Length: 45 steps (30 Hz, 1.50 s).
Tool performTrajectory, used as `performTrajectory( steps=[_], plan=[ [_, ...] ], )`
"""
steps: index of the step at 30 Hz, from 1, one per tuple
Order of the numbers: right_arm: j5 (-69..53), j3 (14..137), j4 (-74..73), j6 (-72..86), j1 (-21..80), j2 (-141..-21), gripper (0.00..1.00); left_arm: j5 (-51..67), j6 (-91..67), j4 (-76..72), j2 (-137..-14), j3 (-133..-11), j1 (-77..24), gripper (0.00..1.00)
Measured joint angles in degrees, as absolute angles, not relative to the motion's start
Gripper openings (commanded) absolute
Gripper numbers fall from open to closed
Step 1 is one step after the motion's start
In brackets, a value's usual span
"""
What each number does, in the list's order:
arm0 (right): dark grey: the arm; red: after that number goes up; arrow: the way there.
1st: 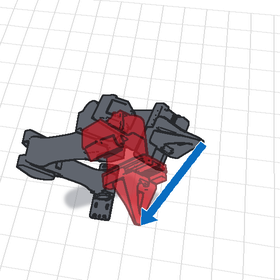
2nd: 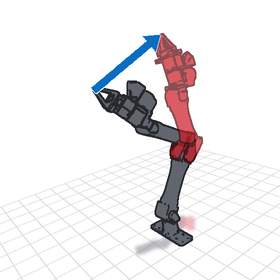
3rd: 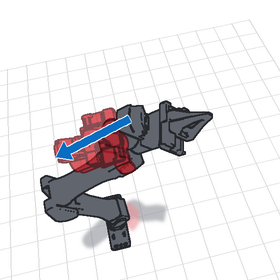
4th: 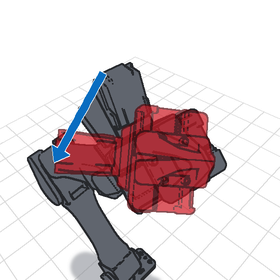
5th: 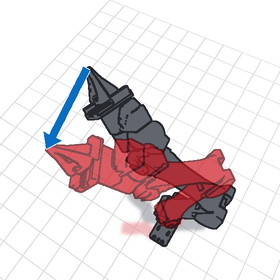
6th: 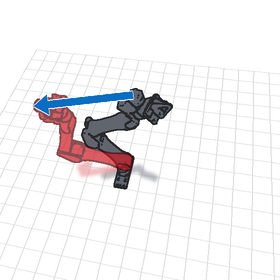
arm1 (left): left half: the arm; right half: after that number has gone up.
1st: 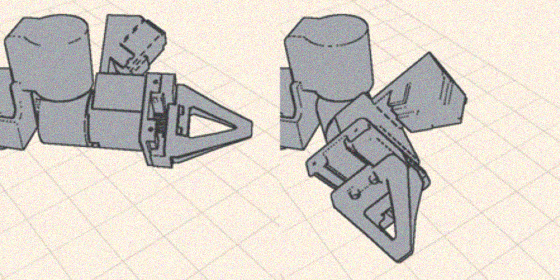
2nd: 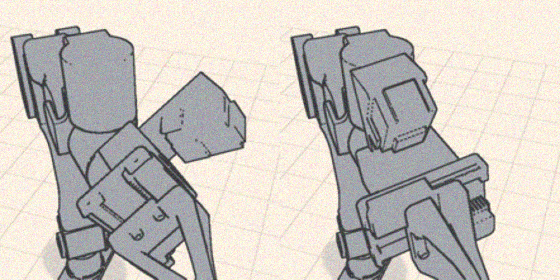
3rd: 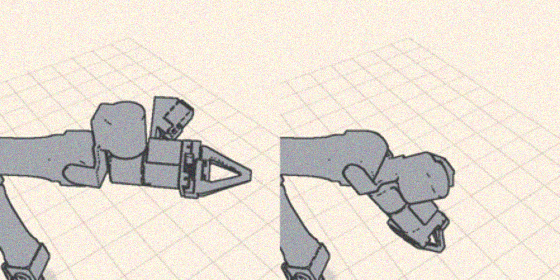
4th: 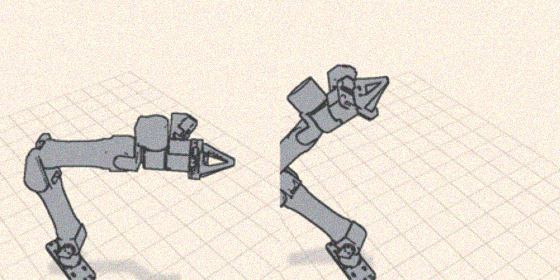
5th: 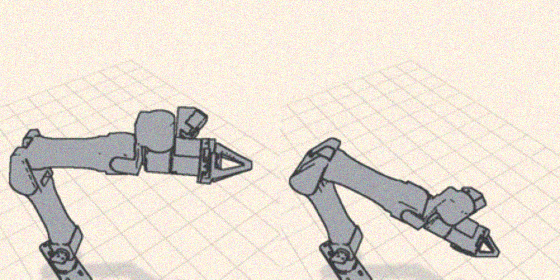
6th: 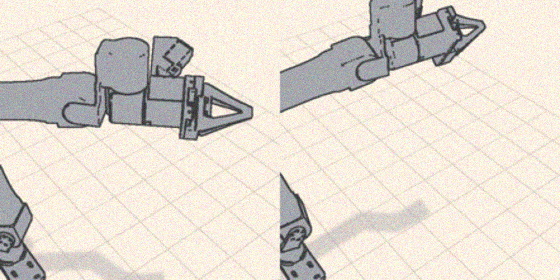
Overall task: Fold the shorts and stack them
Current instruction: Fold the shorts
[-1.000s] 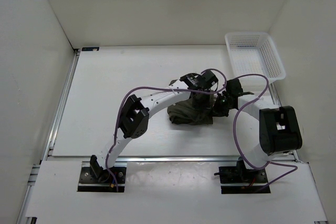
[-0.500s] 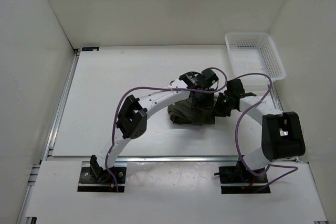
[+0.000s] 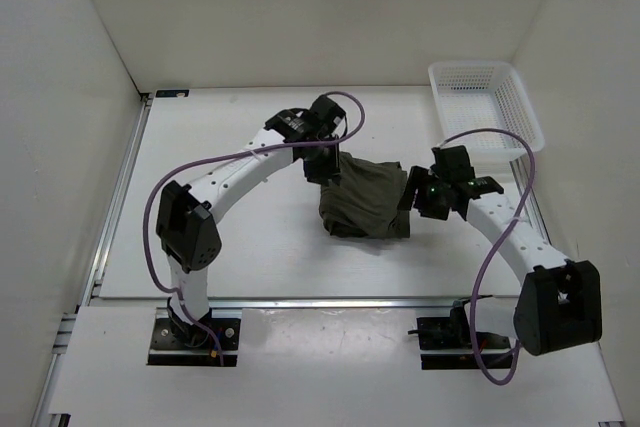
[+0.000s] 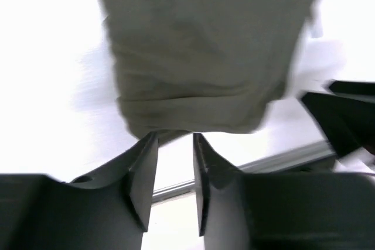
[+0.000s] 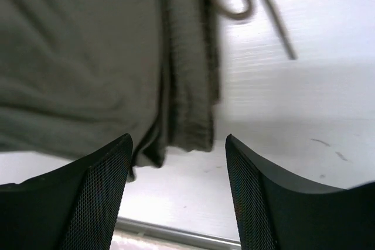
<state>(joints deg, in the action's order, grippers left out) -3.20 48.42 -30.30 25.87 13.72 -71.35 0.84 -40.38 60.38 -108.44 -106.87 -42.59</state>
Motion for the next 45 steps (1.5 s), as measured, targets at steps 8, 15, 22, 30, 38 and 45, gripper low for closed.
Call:
performTrajectory(
  steps=[8, 15, 22, 30, 38, 45],
  plan=[
    [-9.1, 48.8, -29.5, 26.5, 18.2, -75.4, 0.66, -1.1, -38.3, 60.1, -111.8, -99.0, -42.3, 0.51],
    [-10.5, 48.9, -28.3, 26.7, 19.3, -81.3, 0.28, -1.0, -37.3, 58.9, -112.3, -96.5, -41.1, 0.49],
    [-10.1, 49.0, -27.7, 27.0, 19.6, -81.2, 0.0, -0.4, -36.2, 58.0, -112.3, -96.3, -40.9, 0.47],
    [-4.6, 50.4, -30.0, 27.7, 19.7, -72.5, 0.0, 2.0, -34.2, 57.8, -112.3, -96.4, -41.3, 0.44],
    [1.2, 51.7, -30.2, 27.9, 19.7, -73.6, 0.0, 5.7, -31.7, 57.1, -116.0, -97.1, -42.9, 0.32],
    [3.7, 49.3, -27.8, 28.1, 19.9, -81.0, 0.0, 7.2, -30.9, 55.0, -119.6, -94.1, -43.7, 0.31]
  ],
)
